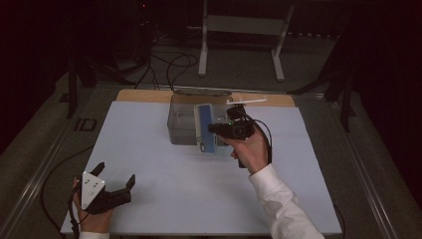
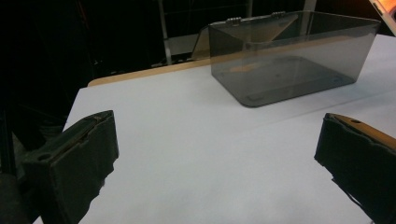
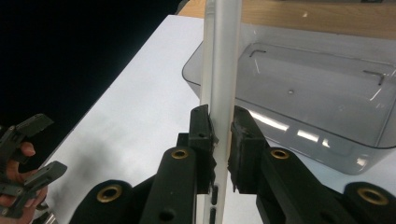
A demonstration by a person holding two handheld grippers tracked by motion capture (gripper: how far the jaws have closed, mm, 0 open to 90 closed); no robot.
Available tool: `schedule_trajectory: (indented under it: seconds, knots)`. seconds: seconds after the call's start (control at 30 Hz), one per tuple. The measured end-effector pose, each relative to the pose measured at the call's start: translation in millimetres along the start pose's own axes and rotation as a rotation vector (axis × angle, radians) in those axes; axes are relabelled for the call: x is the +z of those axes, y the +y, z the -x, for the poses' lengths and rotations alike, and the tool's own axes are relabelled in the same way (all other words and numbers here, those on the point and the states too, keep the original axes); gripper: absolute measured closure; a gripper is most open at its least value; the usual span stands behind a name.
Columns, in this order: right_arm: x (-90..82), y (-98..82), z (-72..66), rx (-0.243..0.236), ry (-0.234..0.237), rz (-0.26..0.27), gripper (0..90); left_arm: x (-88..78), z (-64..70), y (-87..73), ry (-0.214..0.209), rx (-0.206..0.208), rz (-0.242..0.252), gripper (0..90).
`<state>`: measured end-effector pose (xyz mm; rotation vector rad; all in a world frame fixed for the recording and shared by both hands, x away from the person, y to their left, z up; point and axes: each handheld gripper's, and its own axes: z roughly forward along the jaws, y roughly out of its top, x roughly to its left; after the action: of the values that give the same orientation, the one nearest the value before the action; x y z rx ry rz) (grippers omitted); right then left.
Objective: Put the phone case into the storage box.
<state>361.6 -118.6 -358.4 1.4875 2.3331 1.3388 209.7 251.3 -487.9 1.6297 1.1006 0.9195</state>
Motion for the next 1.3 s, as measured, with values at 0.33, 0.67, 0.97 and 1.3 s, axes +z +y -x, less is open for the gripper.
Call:
schedule_trajectory:
  seconds: [0.33,0.67,0.97,1.3]
  knots:
    - [2.5,15.5,4.6,-0.003,-0.04,-0.027,81.3,-0.1,1.4,0.2,-0.005,0.004,0.003,0.2]
    - [0.7,31.5,12.5,0.024,-0.061,-0.033,81.3,0.2,2.3,0.3,-0.009,0.007,-0.002,0.2]
    - [-0.1,44.1,14.9,0.02,-0.089,-0.029,81.3,0.1,2.0,0.2,-0.011,0.004,-0.001,0.2]
    - [-1.5,59.8,20.4,0.037,-0.13,-0.029,81.2,0.2,2.2,0.1,-0.011,0.005,-0.002,0.2]
